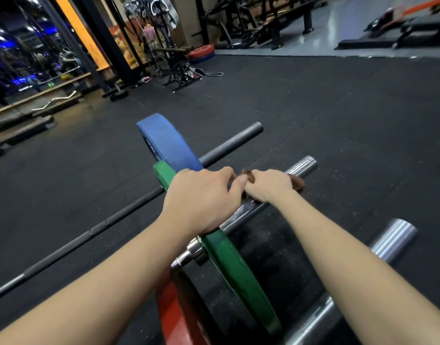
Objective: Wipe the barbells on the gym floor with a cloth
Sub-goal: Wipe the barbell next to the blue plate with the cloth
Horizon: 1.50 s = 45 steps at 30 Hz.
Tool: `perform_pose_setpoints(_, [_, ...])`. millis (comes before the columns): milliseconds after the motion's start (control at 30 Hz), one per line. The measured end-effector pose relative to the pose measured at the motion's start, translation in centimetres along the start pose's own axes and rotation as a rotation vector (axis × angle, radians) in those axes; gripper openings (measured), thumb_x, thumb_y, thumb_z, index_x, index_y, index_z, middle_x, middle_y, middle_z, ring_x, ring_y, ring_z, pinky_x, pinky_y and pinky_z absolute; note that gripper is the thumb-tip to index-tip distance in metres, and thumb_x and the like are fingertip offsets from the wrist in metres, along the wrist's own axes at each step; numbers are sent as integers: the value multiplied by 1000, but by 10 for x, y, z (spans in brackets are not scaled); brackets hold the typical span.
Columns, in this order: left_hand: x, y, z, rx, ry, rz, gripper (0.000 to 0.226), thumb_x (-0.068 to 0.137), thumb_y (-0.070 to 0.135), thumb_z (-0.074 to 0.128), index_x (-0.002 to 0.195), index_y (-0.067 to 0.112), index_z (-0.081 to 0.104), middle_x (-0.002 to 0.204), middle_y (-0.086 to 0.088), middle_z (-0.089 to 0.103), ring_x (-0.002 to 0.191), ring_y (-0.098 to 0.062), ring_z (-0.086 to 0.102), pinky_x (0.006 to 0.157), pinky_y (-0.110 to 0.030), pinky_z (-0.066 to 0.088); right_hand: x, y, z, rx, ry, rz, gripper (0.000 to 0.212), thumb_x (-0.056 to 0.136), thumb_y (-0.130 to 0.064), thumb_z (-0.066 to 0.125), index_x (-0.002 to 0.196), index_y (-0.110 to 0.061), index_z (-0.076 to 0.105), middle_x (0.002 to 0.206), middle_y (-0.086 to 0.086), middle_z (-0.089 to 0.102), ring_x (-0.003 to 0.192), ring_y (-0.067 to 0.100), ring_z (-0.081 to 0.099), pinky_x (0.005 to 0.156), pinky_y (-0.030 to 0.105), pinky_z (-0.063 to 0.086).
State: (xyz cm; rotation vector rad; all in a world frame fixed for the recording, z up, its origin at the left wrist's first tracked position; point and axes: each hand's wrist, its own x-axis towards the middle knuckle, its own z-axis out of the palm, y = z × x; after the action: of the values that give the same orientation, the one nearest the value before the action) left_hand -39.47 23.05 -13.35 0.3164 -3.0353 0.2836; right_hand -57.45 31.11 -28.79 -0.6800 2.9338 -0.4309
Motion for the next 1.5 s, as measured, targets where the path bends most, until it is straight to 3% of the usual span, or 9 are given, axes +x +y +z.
perform_pose_setpoints(133, [0, -1, 2, 22, -3, 10, 47, 106, 57, 21, 115, 33, 60, 72, 0, 56, 66, -26, 42, 69, -36, 28, -4, -9, 5, 34, -49, -68, 61, 95, -62, 26, 126, -21, 59, 122, 12, 68, 112, 36, 61, 86, 42, 40])
perform_pose_setpoints(267, [0, -2, 4, 21, 8, 23, 46, 105, 59, 22, 120, 37, 59, 89, -2, 71, 74, -29, 46, 72, -36, 33, 9, 25, -4, 34, 8, -64, 66, 91, -69, 23, 114, -22, 64, 115, 11, 71, 114, 36, 58, 103, 45, 32])
perform_pose_setpoints(333, [1, -3, 6, 11, 3, 32, 45, 104, 59, 22, 119, 39, 59, 87, 0, 71, 74, -28, 48, 72, -36, 34, 24, 54, -13, -37, 47, 39, 69, 89, -70, 17, 113, -23, 61, 107, 9, 73, 118, 32, 59, 120, 53, 8])
perform_pose_setpoints(433, [3, -4, 8, -3, -8, 34, 44, 103, 60, 22, 119, 41, 59, 83, 4, 69, 76, -27, 54, 71, -35, 35, 40, 91, -27, -64, -15, 202, 74, 88, -71, 11, 132, -29, 54, 107, 5, 73, 125, 32, 57, 116, 56, -23])
perform_pose_setpoints(867, [1, -7, 12, -122, 121, -23, 28, 102, 44, 41, 118, 37, 63, 100, 8, 75, 97, -26, 62, 82, -31, 36, 1, 6, 9, -65, -67, -89, 74, 99, -65, 20, 142, -11, 47, 124, 14, 68, 127, 28, 57, 125, 45, 10])
perform_pose_setpoints(967, [-1, -8, 15, -157, 231, -42, 27, 99, 31, 45, 116, 33, 66, 110, 10, 73, 111, -20, 59, 109, -34, 29, -9, -7, 6, 8, -82, -69, 70, 97, -67, 24, 135, -15, 51, 131, 14, 64, 127, 34, 53, 107, 45, 34])
perform_pose_setpoints(1067, [-2, -10, 19, -162, 265, -132, 29, 99, 27, 43, 120, 28, 62, 116, 4, 67, 122, -25, 52, 126, -49, 8, -28, -29, 10, 62, -61, -122, 63, 96, -65, 27, 128, -19, 55, 127, 15, 65, 117, 36, 59, 83, 42, 36])
perform_pose_setpoints(1267, [2, -14, 22, -258, 314, -133, 30, 101, 27, 37, 118, 20, 62, 114, -3, 68, 115, -30, 55, 110, -47, 32, -38, -69, 15, 41, -301, -293, 83, 75, -72, 11, 135, -33, 54, 140, 3, 60, 123, 34, 57, 96, 44, 37])
perform_pose_setpoints(1500, [3, -13, 21, -160, 206, -134, 30, 101, 27, 37, 119, 28, 61, 113, 5, 68, 117, -24, 55, 114, -48, 30, -33, -39, 6, 96, -153, -292, 51, 93, -65, 33, 120, -32, 60, 120, 11, 68, 111, 35, 63, 80, 40, 39])
